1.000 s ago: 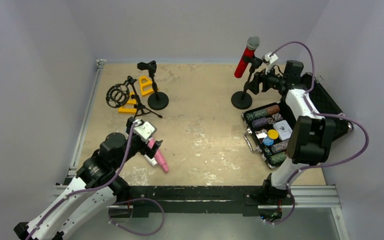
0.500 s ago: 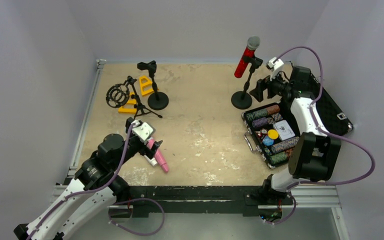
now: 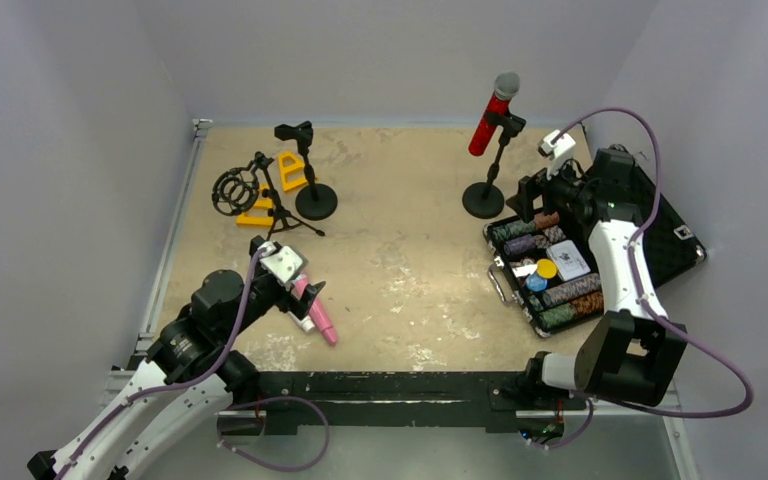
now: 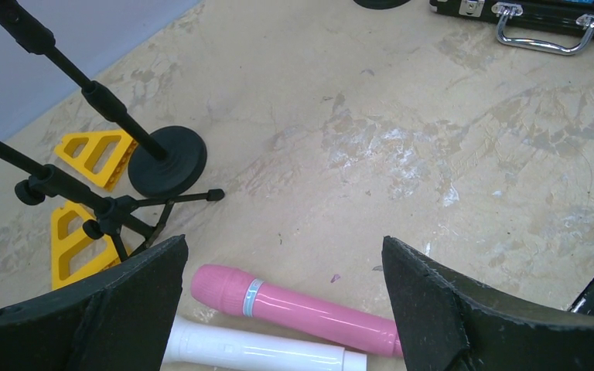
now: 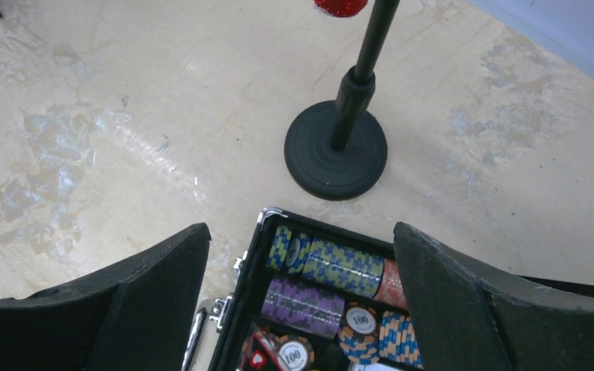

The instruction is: Attach the microphones to the stand

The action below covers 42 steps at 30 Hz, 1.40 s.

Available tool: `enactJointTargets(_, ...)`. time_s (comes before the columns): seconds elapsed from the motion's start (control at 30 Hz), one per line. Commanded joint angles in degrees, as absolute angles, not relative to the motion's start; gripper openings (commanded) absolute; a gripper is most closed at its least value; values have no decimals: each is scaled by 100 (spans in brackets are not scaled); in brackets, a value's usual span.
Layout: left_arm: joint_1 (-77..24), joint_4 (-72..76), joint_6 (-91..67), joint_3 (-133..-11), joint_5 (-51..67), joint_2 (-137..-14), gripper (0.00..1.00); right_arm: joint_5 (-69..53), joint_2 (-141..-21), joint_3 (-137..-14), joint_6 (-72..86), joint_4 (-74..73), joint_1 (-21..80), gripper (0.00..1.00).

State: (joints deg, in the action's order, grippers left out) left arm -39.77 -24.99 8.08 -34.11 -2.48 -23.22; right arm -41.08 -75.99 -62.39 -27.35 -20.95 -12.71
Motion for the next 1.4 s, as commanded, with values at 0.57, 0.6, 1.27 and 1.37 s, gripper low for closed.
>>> enactJointTargets(0.57, -3946, -2373, 648, -3499, -88, -2202, 99, -4926, -6071, -5682, -3465, -3882, -1291, 92)
enactJointTargets(0.6, -3955, -2365, 642, -3498, -81, -2206, 99, -5032, -6019, -5671, -3483, -3928, -1292, 92)
enactJointTargets(1.27, -3946, -2286, 642, -3454, -159, -2232, 99, -6040, -5822, -5831, -3831, -4477, 184, 92)
enactJointTargets(1.37, -3946, -2281, 612, -3457, -214, -2228, 99, -6210, -5825, -5943, -3899, -4534, 246, 93)
